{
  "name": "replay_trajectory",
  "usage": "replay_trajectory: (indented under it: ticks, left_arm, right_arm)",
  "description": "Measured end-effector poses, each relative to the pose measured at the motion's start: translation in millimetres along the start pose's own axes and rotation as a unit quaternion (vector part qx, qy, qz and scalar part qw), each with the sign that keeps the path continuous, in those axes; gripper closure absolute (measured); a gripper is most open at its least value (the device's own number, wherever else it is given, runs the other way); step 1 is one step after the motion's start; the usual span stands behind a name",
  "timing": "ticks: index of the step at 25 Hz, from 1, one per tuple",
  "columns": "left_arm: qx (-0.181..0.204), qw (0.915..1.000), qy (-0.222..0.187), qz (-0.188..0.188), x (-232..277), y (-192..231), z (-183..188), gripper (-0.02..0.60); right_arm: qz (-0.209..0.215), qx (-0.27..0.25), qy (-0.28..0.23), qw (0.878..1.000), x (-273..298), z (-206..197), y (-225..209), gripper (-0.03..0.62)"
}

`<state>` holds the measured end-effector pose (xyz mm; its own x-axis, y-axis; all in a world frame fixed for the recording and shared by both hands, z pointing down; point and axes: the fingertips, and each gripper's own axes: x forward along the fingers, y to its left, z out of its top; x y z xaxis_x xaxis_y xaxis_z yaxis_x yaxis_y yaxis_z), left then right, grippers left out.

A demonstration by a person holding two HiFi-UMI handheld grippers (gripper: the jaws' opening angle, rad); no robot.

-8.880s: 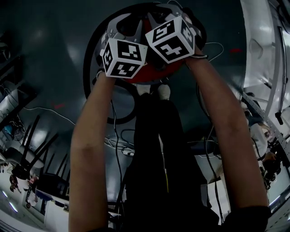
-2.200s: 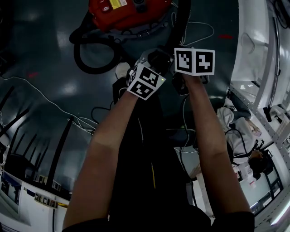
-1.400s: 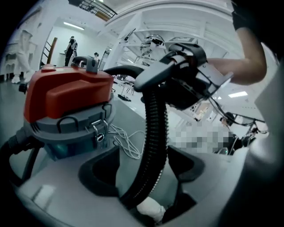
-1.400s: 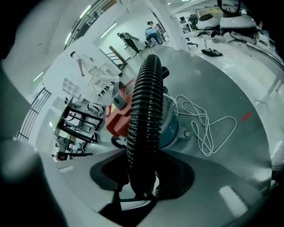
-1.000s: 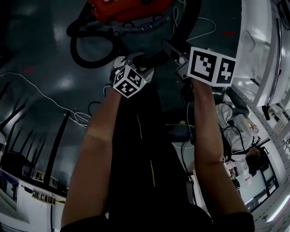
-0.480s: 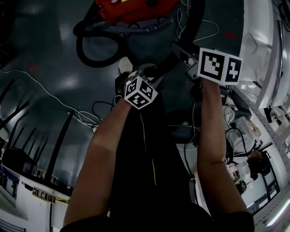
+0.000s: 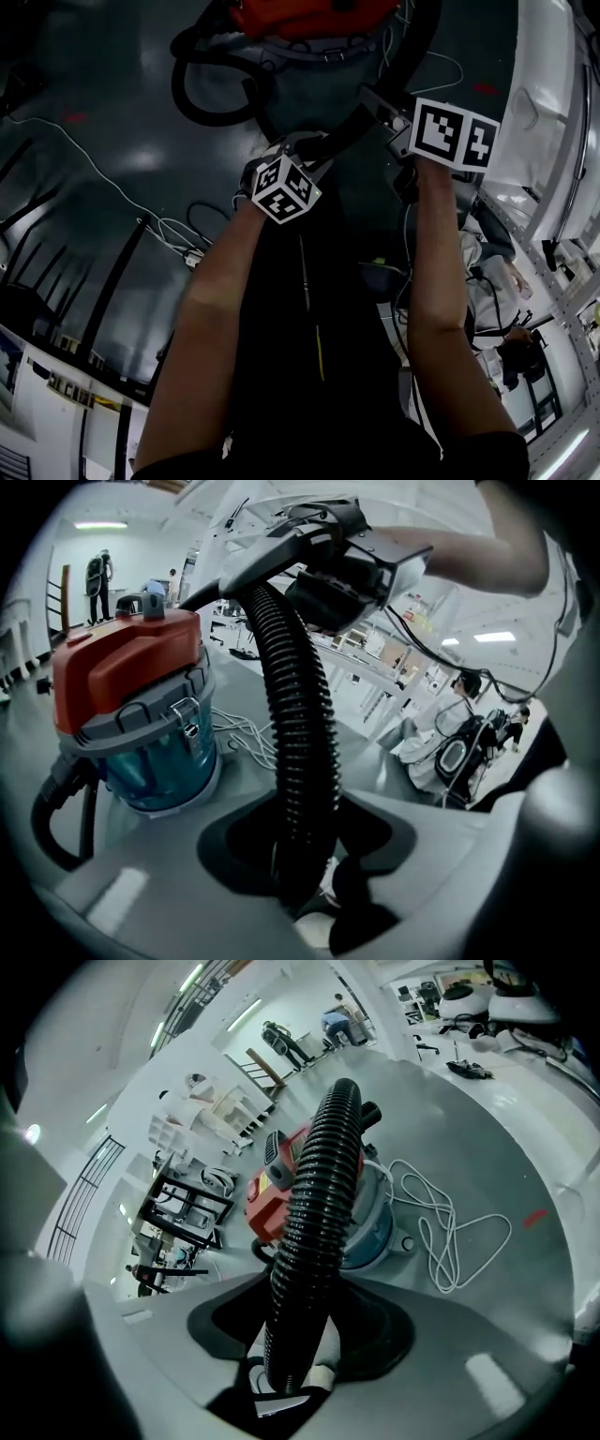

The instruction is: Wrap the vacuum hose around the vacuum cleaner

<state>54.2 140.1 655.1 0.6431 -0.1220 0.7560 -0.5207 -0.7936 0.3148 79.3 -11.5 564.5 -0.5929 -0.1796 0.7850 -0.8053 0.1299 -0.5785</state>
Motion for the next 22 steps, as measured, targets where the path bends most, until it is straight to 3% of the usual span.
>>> replay_trajectory:
  ticks: [6, 12, 22]
  left_arm:
    - [-0.031, 0.9994, 0.015, 0.01, -15, 0, -14, 0.407]
    - [-0.108, 0.9937, 0.014, 0.027, -26, -16, -12, 0.407]
    - [-0.161, 0.9837, 0.044, 0.065, -54, -32, -2, 0.408]
  right_arm:
    - [-0.052, -0.055, 0.024, 0.997, 14, -13, 4, 0.353]
    - [-0.057, -0.059, 0.04, 0.996, 16, -17, 10, 0.353]
    - [-0.049, -0.066, 0.058, 0.995, 8, -15, 26, 0.347]
